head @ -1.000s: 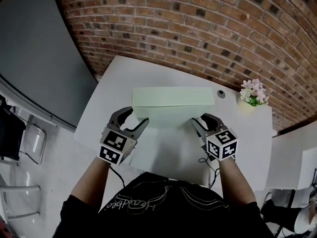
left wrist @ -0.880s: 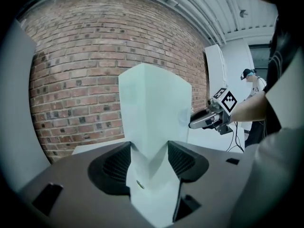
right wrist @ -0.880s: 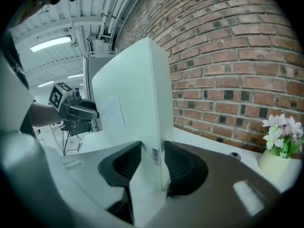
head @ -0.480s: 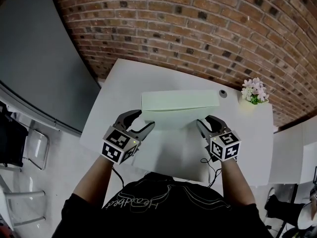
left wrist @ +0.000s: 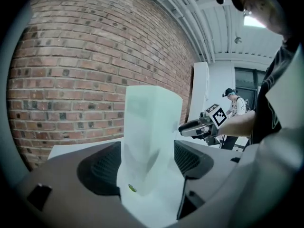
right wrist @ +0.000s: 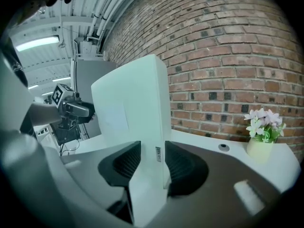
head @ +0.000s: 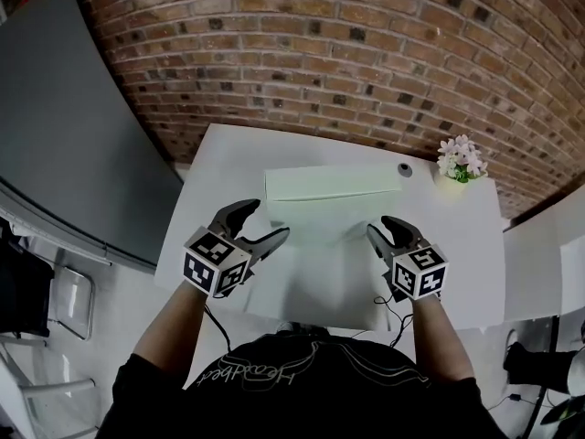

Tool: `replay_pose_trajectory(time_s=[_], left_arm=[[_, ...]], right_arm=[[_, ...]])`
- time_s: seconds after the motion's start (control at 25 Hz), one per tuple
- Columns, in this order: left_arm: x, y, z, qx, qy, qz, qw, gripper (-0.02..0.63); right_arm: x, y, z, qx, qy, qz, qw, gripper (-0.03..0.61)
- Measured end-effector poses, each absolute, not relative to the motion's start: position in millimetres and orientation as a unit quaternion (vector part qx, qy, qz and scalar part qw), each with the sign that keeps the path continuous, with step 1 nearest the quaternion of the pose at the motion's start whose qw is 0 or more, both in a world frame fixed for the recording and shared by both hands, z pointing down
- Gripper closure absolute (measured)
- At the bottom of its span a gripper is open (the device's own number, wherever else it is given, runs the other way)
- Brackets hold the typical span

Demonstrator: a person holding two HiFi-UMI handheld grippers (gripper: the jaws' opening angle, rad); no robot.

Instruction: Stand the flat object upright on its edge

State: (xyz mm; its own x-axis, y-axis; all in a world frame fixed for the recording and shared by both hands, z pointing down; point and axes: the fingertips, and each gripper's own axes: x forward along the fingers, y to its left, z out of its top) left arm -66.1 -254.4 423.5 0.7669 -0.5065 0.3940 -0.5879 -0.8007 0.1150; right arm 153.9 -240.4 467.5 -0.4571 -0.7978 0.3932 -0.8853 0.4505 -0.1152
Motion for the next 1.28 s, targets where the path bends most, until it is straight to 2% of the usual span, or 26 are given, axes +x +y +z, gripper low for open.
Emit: replay_pose_trajectory(time_s=[0.2, 0.48, 0.72, 1.08, 1.12, 1.16, 1.2, 1.28], left_arm=[[-67, -265, 416, 0.954, -0.241, 0.133, 0.117, 0.238], [-64, -268, 420, 0.974, -0.159, 0.136, 0.082, 0.238], [-60, -280, 427, 0.978, -0.133, 0.139, 0.079, 0.238], [-44, -279, 432, 0.982, -0.102, 0.141, 0.079, 0.239], [-43, -277, 435, 0.981, -0.098, 0.145, 0.080, 0.239], [-42, -276, 437, 0.981, -0.094, 0.150, 0.081, 0.239], [-41, -274, 440, 0.980, -0.092, 0.155, 0.082, 0.241], [-39, -271, 443, 0.979, -0.091, 0.163, 0.081, 0.243]], right_arm=[[160, -227, 468, 0.530, -0.821, 0.160, 0.138, 0.416], [155, -198, 479, 0.548, -0.806, 0.174, 0.142, 0.416], [142, -183, 495, 0.533, -0.807, 0.202, 0.153, 0.416], [93, -164, 510, 0.429, -0.857, 0.264, 0.111, 0.417], [90, -163, 509, 0.426, -0.859, 0.263, 0.105, 0.432], [88, -161, 508, 0.423, -0.862, 0.263, 0.096, 0.493], [85, -159, 506, 0.418, -0.865, 0.265, 0.085, 0.526], [82, -154, 503, 0.408, -0.868, 0.275, 0.068, 0.530]])
